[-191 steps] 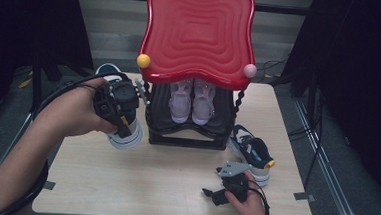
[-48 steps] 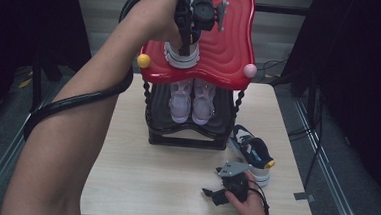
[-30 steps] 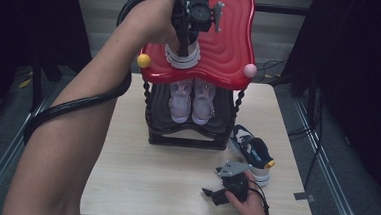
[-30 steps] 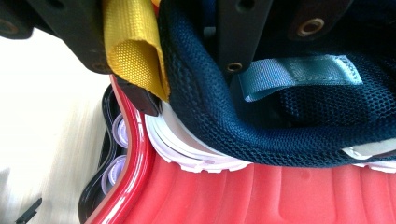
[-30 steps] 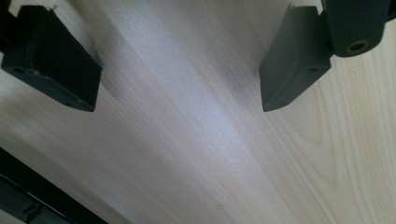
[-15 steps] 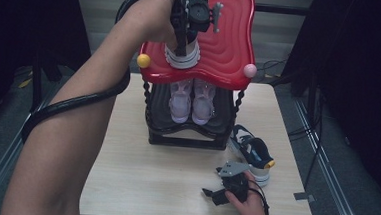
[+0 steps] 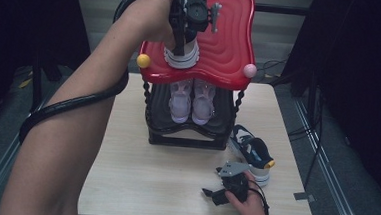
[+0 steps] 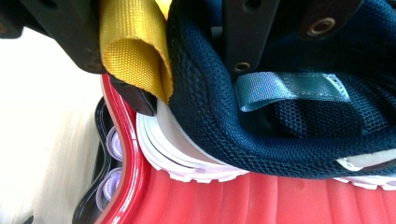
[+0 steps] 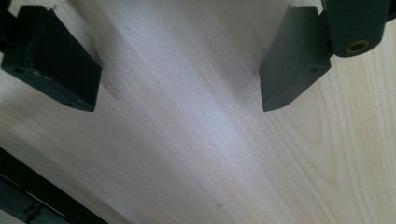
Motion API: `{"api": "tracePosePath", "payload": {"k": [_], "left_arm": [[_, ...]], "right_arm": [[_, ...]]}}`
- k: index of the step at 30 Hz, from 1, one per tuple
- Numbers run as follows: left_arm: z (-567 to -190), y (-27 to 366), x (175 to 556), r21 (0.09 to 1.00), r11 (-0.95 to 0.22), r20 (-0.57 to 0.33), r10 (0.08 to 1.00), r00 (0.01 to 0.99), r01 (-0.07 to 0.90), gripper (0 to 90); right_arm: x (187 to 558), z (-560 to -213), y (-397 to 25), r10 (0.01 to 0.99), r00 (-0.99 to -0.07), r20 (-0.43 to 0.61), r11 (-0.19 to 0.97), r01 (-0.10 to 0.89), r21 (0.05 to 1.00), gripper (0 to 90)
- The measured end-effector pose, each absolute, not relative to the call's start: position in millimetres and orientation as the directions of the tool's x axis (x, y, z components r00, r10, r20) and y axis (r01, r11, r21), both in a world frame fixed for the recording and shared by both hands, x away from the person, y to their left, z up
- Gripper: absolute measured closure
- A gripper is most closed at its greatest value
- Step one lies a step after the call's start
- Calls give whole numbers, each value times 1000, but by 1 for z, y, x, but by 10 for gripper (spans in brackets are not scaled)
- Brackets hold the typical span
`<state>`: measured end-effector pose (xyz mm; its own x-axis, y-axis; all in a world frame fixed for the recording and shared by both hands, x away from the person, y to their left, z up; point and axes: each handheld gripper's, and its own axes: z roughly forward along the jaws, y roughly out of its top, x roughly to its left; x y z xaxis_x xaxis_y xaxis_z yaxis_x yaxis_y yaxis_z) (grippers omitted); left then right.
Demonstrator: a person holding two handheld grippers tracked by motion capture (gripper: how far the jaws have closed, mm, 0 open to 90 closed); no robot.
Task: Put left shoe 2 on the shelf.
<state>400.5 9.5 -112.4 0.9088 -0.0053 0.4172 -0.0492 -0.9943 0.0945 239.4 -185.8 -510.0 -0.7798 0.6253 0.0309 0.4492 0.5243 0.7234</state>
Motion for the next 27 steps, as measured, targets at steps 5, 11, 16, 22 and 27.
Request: {"api": "tracePosePath", "payload": {"k": [5,11,16,22,27], "left_arm": [[-112,10,401,113,-993,416,20,909,-30,620],[-111,12,404,157,-988,392,76,917,15,535],[-110,11,405,176,-983,382,114,917,49,474],[-107,13,405,220,-972,387,161,908,79,393],[-103,14,403,256,-955,346,234,909,149,337]], "right_arm": [[239,-510,-186,625,-780,31,524,449,723,122],[239,-510,-186,625,-780,31,524,450,723,122],[239,-510,-186,626,-779,31,524,450,723,122],[239,-510,-186,625,-780,31,524,449,723,122],[239,-510,-186,625,-780,31,524,449,723,122]]}}
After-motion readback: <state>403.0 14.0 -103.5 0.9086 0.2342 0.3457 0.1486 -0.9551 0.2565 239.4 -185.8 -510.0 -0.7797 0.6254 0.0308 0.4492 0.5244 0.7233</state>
